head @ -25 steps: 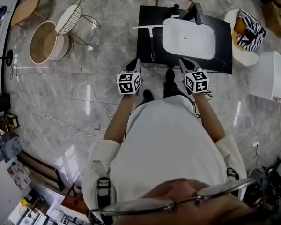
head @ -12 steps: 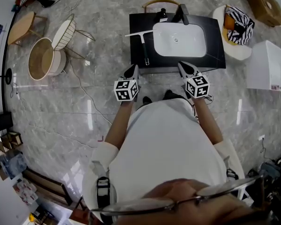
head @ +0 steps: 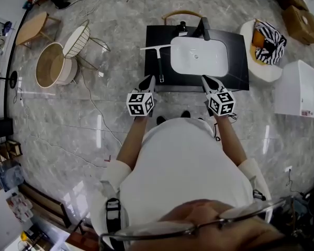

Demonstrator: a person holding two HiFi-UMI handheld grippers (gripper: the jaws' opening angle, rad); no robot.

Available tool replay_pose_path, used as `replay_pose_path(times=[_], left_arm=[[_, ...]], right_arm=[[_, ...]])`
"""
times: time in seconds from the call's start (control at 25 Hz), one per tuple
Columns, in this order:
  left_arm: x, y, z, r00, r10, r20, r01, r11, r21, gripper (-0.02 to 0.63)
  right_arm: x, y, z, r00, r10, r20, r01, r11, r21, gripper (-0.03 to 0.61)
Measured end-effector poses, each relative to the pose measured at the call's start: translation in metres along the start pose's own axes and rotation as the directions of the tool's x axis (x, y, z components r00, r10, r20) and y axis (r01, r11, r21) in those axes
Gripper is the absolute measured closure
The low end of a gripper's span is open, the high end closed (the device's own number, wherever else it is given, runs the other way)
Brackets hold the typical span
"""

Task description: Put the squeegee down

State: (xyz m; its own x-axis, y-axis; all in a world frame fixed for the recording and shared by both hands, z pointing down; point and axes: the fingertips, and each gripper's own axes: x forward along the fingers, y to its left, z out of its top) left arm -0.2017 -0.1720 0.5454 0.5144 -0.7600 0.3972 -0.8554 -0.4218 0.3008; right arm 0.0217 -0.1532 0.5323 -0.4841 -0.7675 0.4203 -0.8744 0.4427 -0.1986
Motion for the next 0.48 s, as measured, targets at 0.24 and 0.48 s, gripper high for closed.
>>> replay_pose_path(times=[0.24, 0.48], left_arm=[[0.003, -0.008, 0.007, 1.0, 0.009, 0.011, -0.009, 1.0, 0.01, 0.61], [0.004, -0.01, 0.009, 1.0, 0.023, 0.018, -0.023, 1.0, 0.002, 0.61]], right_arm=[[0.002, -0.001, 0.012, 0.999, 0.033, 0.015, -0.033, 0.999, -0.031, 0.572], [0.0, -0.007, 0.016, 0.999, 0.043, 0.025, -0.043, 0.999, -0.027, 0.572]])
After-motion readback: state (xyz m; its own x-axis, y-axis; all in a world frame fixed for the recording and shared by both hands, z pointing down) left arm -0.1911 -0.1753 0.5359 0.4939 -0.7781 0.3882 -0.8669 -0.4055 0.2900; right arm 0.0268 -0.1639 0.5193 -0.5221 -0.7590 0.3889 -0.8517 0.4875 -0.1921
